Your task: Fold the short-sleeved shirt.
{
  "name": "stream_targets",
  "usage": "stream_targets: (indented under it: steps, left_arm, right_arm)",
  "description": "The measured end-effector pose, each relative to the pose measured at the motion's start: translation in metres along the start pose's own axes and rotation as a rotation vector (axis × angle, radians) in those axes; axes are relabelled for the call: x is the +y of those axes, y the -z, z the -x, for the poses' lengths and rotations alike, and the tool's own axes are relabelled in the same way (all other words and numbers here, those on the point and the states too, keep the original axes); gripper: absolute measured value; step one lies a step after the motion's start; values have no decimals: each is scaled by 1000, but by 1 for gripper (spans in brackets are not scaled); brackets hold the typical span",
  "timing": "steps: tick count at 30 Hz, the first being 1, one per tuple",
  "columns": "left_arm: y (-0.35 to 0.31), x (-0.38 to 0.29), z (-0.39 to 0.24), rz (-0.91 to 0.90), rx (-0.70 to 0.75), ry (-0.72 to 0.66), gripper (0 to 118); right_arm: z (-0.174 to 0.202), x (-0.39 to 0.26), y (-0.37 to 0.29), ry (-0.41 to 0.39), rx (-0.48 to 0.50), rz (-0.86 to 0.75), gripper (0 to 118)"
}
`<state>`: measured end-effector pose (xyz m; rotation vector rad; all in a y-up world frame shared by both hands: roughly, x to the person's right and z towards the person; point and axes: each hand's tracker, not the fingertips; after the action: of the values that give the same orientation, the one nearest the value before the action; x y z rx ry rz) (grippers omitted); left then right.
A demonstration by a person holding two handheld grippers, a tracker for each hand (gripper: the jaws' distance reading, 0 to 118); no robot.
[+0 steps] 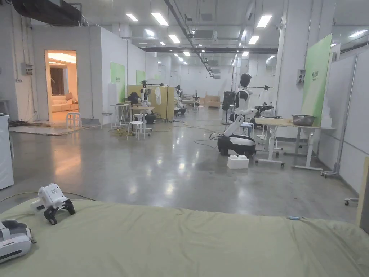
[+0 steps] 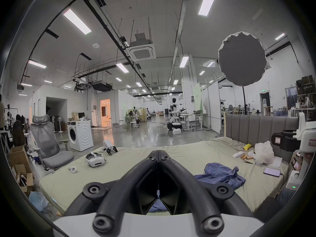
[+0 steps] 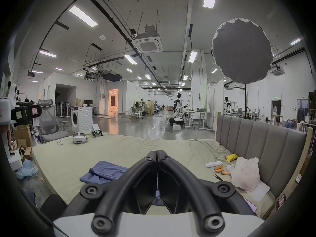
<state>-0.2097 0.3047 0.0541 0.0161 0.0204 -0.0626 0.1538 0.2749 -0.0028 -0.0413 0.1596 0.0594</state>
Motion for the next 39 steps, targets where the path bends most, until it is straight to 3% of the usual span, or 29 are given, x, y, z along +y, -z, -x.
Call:
stream_targets:
  steps: [5, 6, 8, 11, 12, 16, 20, 22, 23, 24, 25, 26, 28, 29, 31, 35, 36, 38, 39]
  left_arm:
    - [22, -11, 8, 70, -2, -65, 0]
    - [35, -16, 14, 144, -10, -86, 8]
    - [66, -39, 29, 285, -54, -159, 59]
    - [125, -99, 62, 474, -212, -340, 80]
    - [144, -122, 67, 503, -204, -407, 88]
    - [217, -203, 77, 702, -89, -312, 85]
    - [273, -257, 77, 799, -41, -273, 76]
    - [291, -277, 77, 907, -27, -296, 55]
    - [297, -283, 74, 932, -13, -291, 50]
    - [292, -281, 72, 869, -21, -237, 40]
    - [293, -278, 69, 862, -31, -216, 13]
    - [290, -276, 63, 873, -32, -216, 5]
    - [294, -279, 57, 900, -22, -180, 5]
    - [296, -281, 56, 899, -29, -177, 5]
    - [293, -279, 53, 898, -28, -161, 5]
    - [293, -279, 57, 891, -16, -144, 5]
    - [293, -278, 58, 894, -17, -154, 5]
    - [297, -280, 60, 911, -19, -173, 5]
    - [298, -279, 60, 917, -18, -171, 5]
  right_arm:
    - [-5, -1, 8, 22, 19, 3, 0]
    - [-5, -3, 10, 23, 15, 8, 0]
    - [-8, -7, 13, 41, 23, 37, 0]
    - [-14, -20, 18, 126, 47, 87, 0]
    - [-17, -26, 20, 148, 54, 102, 0]
    - [-31, -56, 31, 142, -7, 209, 0]
    - [-53, -78, 34, 224, -56, 299, 0]
    - [-62, -87, 35, 222, -91, 335, 0]
    - [-67, -91, 37, 210, -110, 358, 0]
    - [-70, -94, 39, 203, -122, 376, 0]
    - [-73, -99, 43, 212, -133, 391, 0]
    - [-78, -104, 51, 241, -141, 419, 0]
    - [-84, -115, 76, 297, -130, 458, 5]
    - [-89, -126, 95, 306, -117, 477, 22]
    - [-99, -153, 139, 296, -139, 499, 84]
    - [-126, -224, 240, 345, -217, 719, 83]
    - [-130, -241, 260, 329, -231, 795, 76]
    - [-130, -266, 277, 305, -252, 894, 72]
    - [-125, -262, 271, 309, -253, 838, 69]
